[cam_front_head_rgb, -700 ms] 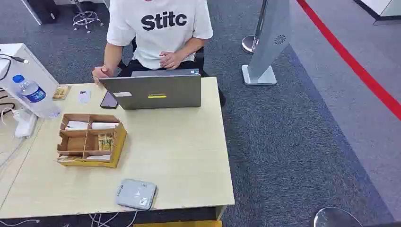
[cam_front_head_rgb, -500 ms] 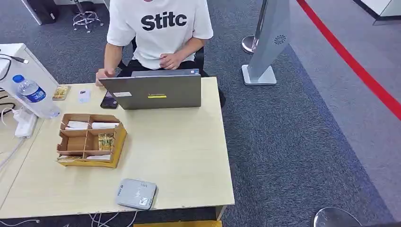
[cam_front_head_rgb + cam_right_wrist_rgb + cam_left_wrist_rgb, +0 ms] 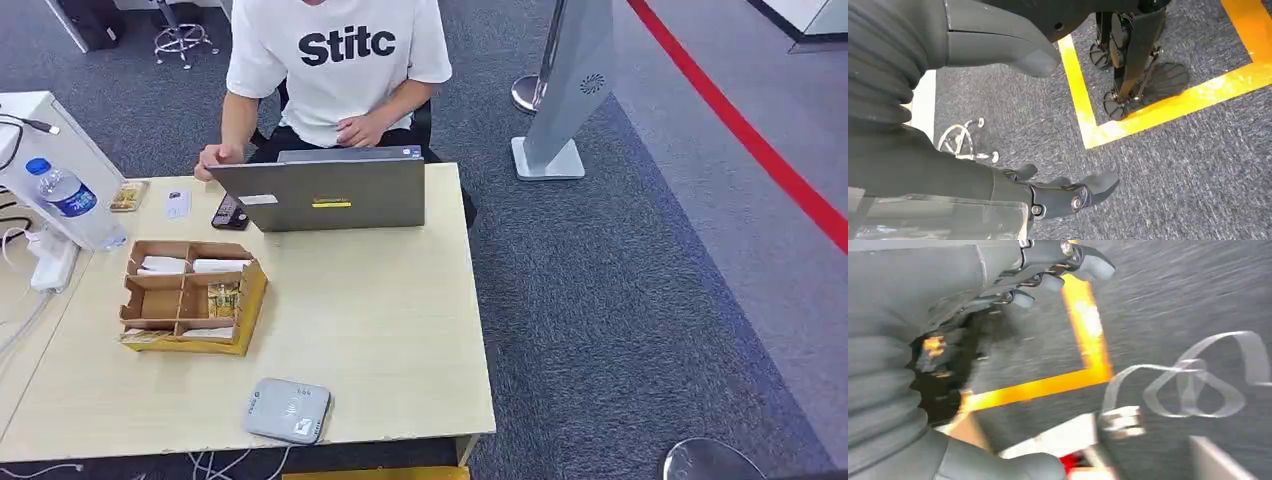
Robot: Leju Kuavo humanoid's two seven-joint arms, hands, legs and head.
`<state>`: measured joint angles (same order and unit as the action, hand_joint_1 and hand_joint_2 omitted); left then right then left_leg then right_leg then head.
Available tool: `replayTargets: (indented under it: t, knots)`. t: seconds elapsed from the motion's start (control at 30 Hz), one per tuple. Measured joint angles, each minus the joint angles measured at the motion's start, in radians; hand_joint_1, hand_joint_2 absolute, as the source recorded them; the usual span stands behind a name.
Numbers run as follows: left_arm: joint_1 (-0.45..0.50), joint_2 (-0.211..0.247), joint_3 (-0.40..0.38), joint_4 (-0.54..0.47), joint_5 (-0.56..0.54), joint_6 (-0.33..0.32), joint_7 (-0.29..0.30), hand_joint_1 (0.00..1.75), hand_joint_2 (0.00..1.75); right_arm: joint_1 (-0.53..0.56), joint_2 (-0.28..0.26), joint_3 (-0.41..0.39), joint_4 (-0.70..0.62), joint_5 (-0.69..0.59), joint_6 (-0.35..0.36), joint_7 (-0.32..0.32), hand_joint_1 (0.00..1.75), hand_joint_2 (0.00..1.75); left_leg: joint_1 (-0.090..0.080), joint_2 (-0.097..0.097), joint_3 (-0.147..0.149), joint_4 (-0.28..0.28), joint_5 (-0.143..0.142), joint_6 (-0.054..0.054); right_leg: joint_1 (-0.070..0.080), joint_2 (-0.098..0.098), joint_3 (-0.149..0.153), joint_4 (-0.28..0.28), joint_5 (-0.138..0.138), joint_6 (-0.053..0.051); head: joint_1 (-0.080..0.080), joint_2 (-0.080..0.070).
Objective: Pass the card to the sensor for recognition and then transmit it.
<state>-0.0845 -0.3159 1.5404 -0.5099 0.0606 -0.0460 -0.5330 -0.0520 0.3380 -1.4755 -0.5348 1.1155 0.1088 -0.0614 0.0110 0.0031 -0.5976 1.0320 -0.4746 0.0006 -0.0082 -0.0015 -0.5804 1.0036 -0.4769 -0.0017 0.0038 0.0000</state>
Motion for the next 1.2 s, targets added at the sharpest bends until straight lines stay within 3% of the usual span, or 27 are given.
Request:
replayTargets:
  t: [0.1,0.33,0.43,0.47,0.5,0.53,0.57,0.6,0.63,0.7,0.8,0.97,1.03,1.07,1.1,1.17,1.2]
  knots:
    - [0.000,-0.005,0.000,-0.048,0.020,-0.050,-0.092,0.00,1.75,0.001,0.007,0.000,0.001,-0.019,-0.021,-0.009,0.00,1.75,0.000,0.000,0.000,0.000,0.000,0.000,0.001,0.000,0.000,0.000,0.000,0.000,0.000,0.000]
    - [0.000,-0.008,0.000,-0.062,0.021,-0.057,-0.100,0.00,1.75,0.001,0.010,0.000,0.002,-0.019,-0.025,-0.011,0.00,1.75,0.000,0.000,0.000,0.000,0.000,0.000,0.001,0.000,0.000,0.000,0.000,0.000,0.000,0.000]
    - [0.001,-0.010,0.000,-0.100,0.034,-0.094,-0.129,0.00,1.75,0.001,0.014,0.000,0.004,-0.021,-0.034,-0.016,0.00,1.75,0.000,0.000,0.000,0.000,0.000,0.000,0.001,0.000,0.000,0.000,0.000,-0.001,0.000,0.000]
    - [0.003,-0.009,-0.010,-0.188,0.130,-0.180,-0.087,0.00,1.75,0.001,0.015,0.000,0.002,-0.005,-0.025,-0.006,0.00,1.75,0.001,0.000,0.000,0.000,0.000,-0.001,0.002,0.000,0.000,0.000,-0.001,-0.001,0.000,0.000]
    - [0.005,-0.008,-0.023,-0.289,0.209,-0.155,0.005,0.00,1.75,0.002,0.015,0.001,-0.010,0.013,-0.001,0.013,0.00,1.75,0.001,0.000,0.000,0.000,-0.001,-0.002,0.002,0.000,0.000,0.000,-0.001,-0.002,0.001,0.000]
    - [0.017,0.003,-0.065,-0.547,0.268,-0.024,0.137,0.00,1.75,0.009,0.015,0.009,-0.044,0.042,0.042,0.047,0.00,1.75,0.004,0.000,0.001,0.000,-0.001,-0.002,0.004,0.000,0.001,0.000,-0.001,-0.002,0.001,0.000]
    - [0.026,0.031,-0.097,-0.675,0.226,-0.001,0.094,0.00,1.75,0.014,0.015,0.010,-0.056,0.042,0.046,0.058,0.00,1.75,0.003,-0.001,0.001,0.000,-0.001,-0.003,0.004,-0.001,0.001,0.000,-0.002,-0.004,0.000,0.000]
    - [0.033,0.048,-0.120,-0.730,0.189,-0.014,0.035,0.00,1.75,0.017,0.015,0.013,-0.057,0.040,0.039,0.061,0.00,1.75,0.004,-0.002,0.001,0.000,-0.001,-0.003,0.004,-0.002,0.001,0.000,-0.003,-0.005,0.000,0.000]
    - [0.042,0.067,-0.145,-0.778,0.149,-0.045,-0.041,0.00,1.75,0.022,0.015,0.019,-0.057,0.038,0.029,0.062,0.00,1.75,0.004,-0.002,0.001,-0.001,-0.001,-0.003,0.005,-0.002,0.001,0.000,-0.003,-0.005,0.000,0.000]
    - [0.049,0.106,-0.189,-0.834,0.104,-0.126,-0.137,0.00,1.75,0.032,0.015,0.034,-0.053,0.037,0.014,0.061,0.00,1.75,0.004,-0.002,0.001,-0.001,0.000,-0.004,0.005,-0.002,0.001,0.001,-0.003,-0.006,0.000,0.000]
    - [0.046,0.151,-0.228,-0.890,0.071,-0.205,-0.164,0.00,1.75,0.043,0.018,0.052,-0.048,0.037,0.011,0.058,0.00,1.75,0.004,-0.001,0.002,-0.002,-0.001,-0.005,0.005,-0.002,0.001,0.001,-0.003,-0.006,0.000,0.000]
    - [0.047,0.185,-0.261,-0.941,0.058,-0.222,-0.167,0.00,1.75,0.054,0.019,0.068,-0.043,0.037,0.010,0.058,0.00,1.75,0.004,0.000,0.003,-0.002,-0.001,-0.005,0.005,0.000,0.001,0.001,-0.003,-0.007,0.000,0.000]
    - [0.050,0.190,-0.275,-0.994,-0.010,-0.281,-0.167,0.00,1.75,0.057,0.019,0.075,-0.043,0.036,0.015,0.055,0.00,1.75,0.005,0.000,0.003,-0.001,-0.001,-0.006,0.005,-0.001,0.000,0.001,-0.004,-0.007,0.000,0.000]
    - [0.059,0.191,-0.297,-1.043,-0.073,-0.282,-0.167,0.00,1.75,0.059,0.019,0.081,-0.043,0.036,0.019,0.054,0.00,1.75,0.005,-0.001,0.003,-0.001,-0.002,-0.006,0.005,-0.001,0.000,0.001,-0.004,-0.007,0.002,0.000]
    - [0.076,0.195,-0.334,-1.092,-0.138,-0.240,-0.167,0.00,1.75,0.060,0.019,0.084,-0.043,0.037,0.024,0.050,0.00,1.75,0.004,0.000,0.004,-0.001,-0.002,-0.006,0.005,0.000,-0.001,0.001,-0.004,-0.007,0.000,0.000]
    - [0.134,0.206,-0.467,-1.199,-0.327,-0.075,-0.153,0.00,1.75,0.064,0.019,0.088,-0.044,0.045,0.036,0.056,0.00,1.75,0.004,0.001,0.005,0.000,-0.003,-0.007,0.004,0.001,-0.002,0.000,-0.004,-0.007,0.000,0.000]
    - [0.161,0.205,-0.559,-1.264,-0.460,-0.006,-0.105,0.00,1.75,0.067,0.019,0.093,-0.048,0.054,0.047,0.066,0.00,1.75,0.003,-0.001,0.005,0.000,-0.003,-0.007,0.004,0.000,-0.001,0.000,-0.004,-0.007,-0.001,0.000]
